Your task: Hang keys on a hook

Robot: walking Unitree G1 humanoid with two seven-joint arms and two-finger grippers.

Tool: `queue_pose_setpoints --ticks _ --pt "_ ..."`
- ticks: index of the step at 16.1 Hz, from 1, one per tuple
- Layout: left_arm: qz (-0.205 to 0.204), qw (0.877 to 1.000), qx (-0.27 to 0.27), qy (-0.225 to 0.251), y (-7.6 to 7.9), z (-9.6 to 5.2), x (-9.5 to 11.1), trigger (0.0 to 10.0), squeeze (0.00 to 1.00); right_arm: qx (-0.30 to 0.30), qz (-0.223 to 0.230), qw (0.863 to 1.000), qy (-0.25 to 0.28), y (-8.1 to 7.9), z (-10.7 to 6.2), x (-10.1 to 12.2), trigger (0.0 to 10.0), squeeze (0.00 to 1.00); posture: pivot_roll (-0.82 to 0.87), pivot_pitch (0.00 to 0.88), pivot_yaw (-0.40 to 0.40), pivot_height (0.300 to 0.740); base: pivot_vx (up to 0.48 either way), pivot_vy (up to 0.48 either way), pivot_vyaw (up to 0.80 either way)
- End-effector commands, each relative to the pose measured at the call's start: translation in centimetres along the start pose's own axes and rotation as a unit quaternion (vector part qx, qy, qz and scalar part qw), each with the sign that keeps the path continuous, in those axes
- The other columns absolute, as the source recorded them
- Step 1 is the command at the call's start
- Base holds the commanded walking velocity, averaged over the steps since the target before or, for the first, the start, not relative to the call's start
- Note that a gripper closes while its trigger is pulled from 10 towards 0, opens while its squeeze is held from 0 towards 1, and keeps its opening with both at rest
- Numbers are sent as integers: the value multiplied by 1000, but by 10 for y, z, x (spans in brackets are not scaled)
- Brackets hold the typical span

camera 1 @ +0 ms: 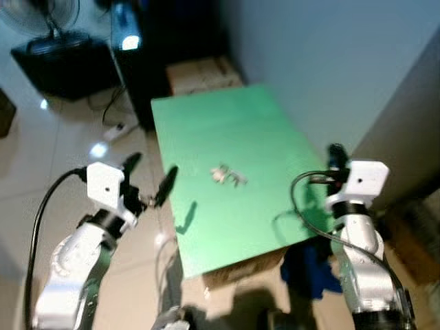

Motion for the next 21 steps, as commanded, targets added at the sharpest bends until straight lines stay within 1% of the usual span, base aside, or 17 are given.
queue_pose_setpoints --ticks 1,2,3,4,5,7,8,9,10,12,13,14,15,16,17,20,21 --pt "2 1000 16 0 -2 -1 -1 10000 0 36 19 999 -13 -18 -3 3 10000 0 -70 0 29 740 0 0 0" --pt "-2 1000 20 -2 -1 0 -2 10000 0 45 11 999 -20 -22 -4 3 10000 0 -70 0 30 740 0 0 0" --pt "-11 1000 28 -3 2 0 -3 10000 0 71 2 997 -28 -33 -7 6 10000 0 -72 0 31 740 0 0 0" --pt "-8 1000 25 -8 10 2 -6 10000 0 98 -13 994 -43 -41 -11 4 10000 0 -67 0 30 740 0 0 800" --pt "8 999 18 -26 19 3 -13 10000 0 123 -15 990 -65 -49 -16 -3 10000 0 -63 0 23 740 0 0 800" --pt "10 998 50 -38 17 4 -20 10000 0 157 -22 983 -93 -61 -24 -15 10000 0 -58 0 12 740 0 0 800" --pt "20 997 57 -43 16 4 -22 10000 0 162 -21 981 -101 -64 -26 -17 10000 0 -58 0 12 740 0 0 800" --pt "46 996 40 -57 25 1 -29 10000 0 171 -18 978 -117 -68 -30 -24 10000 0 -55 0 0 740 0 0 800" --pt "49 996 46 -63 27 -1 -31 10000 0 179 -25 976 -124 -70 -32 -28 10000 0 -55 0 -9 740 0 0 800" --pt "36 993 86 -77 14 -3 -35 10000 0 179 -23 975 -131 -68 -32 -31 10000 0 -54 0 -15 740 0 0 800" --pt "39 992 90 -77 11 -3 -35 10000 0 177 -26 974 -137 -65 -30 -34 10000 0 -55 0 -19 740 0 0 800" --pt "49 990 105 -74 4 -4 -33 10000 0 179 -33 973 -142 -64 -30 -37 10000 0 -56 0 -22 740 0 0 800" --pt "54 986 142 -66 -12 -6 -29 10000 0 180 -38 972 -146 -62 -30 -38 10000 0 -54 0 -28 740 0 0 800" --pt "63 982 164 -68 -21 -8 -28 10000 0 180 -40 972 -147 -61 -31 -39 10000 0 -50 0 -35 740 0 0 800" --pt "92 981 159 -63 -25 -5 -23 10000 0 172 -34 972 -155 -57 -33 -41 10000 0 -40 0 -39 740 0 0 800" --pt "87 987 126 -50 -14 -1 -17 10000 0 179 -36 971 -154 -55 -33 -41 10000 0 -24 0 -25 740 0 0 800" --pt "85 988 114 -61 -9 0 -21 10000 0 173 -35 972 -156 -51 -33 -43 10000 0 -19 0 -18 740 0 0 800"
Point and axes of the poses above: a point about 5 cm out from each wrist's last joint towards the gripper, its own z axis pointing out of the wrist towards the gripper, its own x axis along the axis of the wrist's last joint, y = z × x, the point moved 6 cm from there along z, pointing out of the wrist towards the gripper, and after that the axes turned 7 degrees about z, right-handed, at the moved point
